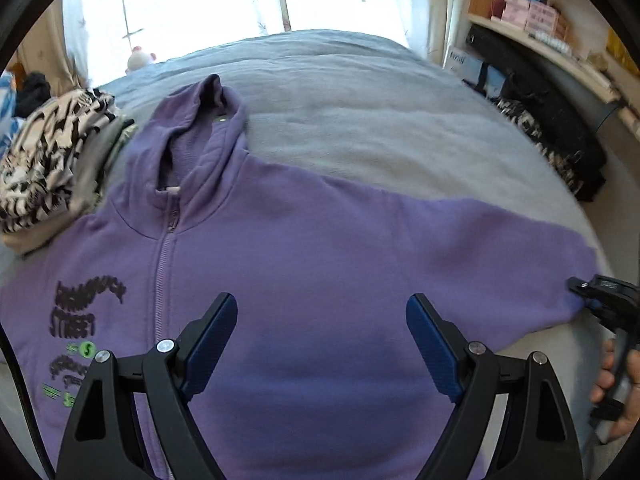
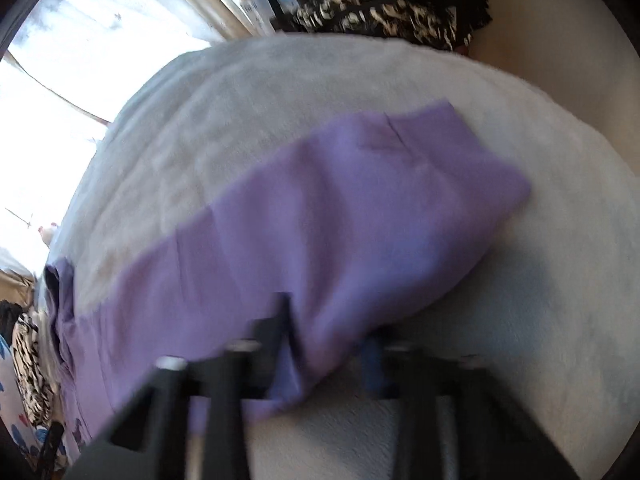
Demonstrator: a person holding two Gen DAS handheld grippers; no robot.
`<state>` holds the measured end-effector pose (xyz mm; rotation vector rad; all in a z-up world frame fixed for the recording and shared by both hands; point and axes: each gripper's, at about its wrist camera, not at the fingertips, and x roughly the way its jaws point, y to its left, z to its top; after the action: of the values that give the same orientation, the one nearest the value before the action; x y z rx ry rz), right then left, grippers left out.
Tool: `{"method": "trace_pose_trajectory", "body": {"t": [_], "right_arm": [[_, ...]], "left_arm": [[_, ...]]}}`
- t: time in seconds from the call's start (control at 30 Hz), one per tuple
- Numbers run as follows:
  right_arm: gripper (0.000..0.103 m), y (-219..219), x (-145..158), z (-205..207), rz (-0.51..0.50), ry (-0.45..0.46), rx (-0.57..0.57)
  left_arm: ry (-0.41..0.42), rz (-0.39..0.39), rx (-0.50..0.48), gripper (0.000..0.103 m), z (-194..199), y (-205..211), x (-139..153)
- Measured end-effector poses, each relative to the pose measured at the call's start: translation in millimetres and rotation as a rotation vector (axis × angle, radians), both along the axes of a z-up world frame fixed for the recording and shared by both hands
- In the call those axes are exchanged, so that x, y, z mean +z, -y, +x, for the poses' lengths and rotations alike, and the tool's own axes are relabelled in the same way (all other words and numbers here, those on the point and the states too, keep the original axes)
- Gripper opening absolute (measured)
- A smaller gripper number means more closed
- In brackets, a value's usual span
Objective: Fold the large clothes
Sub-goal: 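Reach the right tool to a hoodie sleeve cuff and grasp it, then fold the held sleeve across the hoodie chest and open the right tool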
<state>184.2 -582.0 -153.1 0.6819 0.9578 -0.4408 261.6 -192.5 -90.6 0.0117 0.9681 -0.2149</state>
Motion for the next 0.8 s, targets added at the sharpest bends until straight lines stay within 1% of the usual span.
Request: {"method": "trace_pose_trajectory", "body": {"t": [0.07,0.13,0.2,0.27,0.3,0.37,0.43,0.47,0.5,0.57,0.6,0.67,0.73,0.8], "right_arm": [[0.014,-10,23,2,-0.042,0.071,0.01],[0.014,-32,51,8,-0.091,0.155,0.068],[0.013,-72,84,13,-0.126,0.255,0.179],[0.013,-111,107,17,-0.155,0.318,0.288],[0.014,-140,119,20,-0.175,0.347,0.374],[0.014,-195,128,26,-0.231,0.361,0.531],[0.015,-243,123,29,-0.305,0.335,0.657],[0.02,-263,116,29,-0.335,0.312,0.714],[0.03,-285,104,31,-0.358,0.269,0.786],[0.041,-320,73,28,-0.378,0.18,0.884],[0.043,-327,63,26,-0.372,0.155,0.907],[0.043,-339,40,18,-0.347,0.09,0.946],[0.043,-338,28,10,-0.31,0.057,0.946],[0.043,-332,27,1,-0.267,0.05,0.927]], "left_arm": [[-0.008,-0.043,0.011,0.085,-1,-9,7],[-0.003,-0.065,0.03,0.085,-3,-21,13],[0.013,-0.066,0.061,0.085,-5,-34,18],[0.033,-0.056,0.094,0.085,-8,-50,21],[0.041,-0.048,0.109,0.085,-9,-58,22],[0.062,-0.023,0.142,0.085,-13,-77,23],[0.075,-0.003,0.175,0.085,-18,-96,20],[0.073,0.004,0.186,0.085,-19,-104,18],[0.065,0.01,0.195,0.085,-20,-114,14],[0.041,0.018,0.208,0.085,-22,-130,5],[0.028,0.017,0.213,0.085,-22,-137,0],[-0.006,0.002,0.216,0.085,-23,-149,-12],[-0.043,-0.025,0.215,0.085,-24,-157,-23],[-0.068,-0.058,0.208,0.085,-25,-158,-29]]}}
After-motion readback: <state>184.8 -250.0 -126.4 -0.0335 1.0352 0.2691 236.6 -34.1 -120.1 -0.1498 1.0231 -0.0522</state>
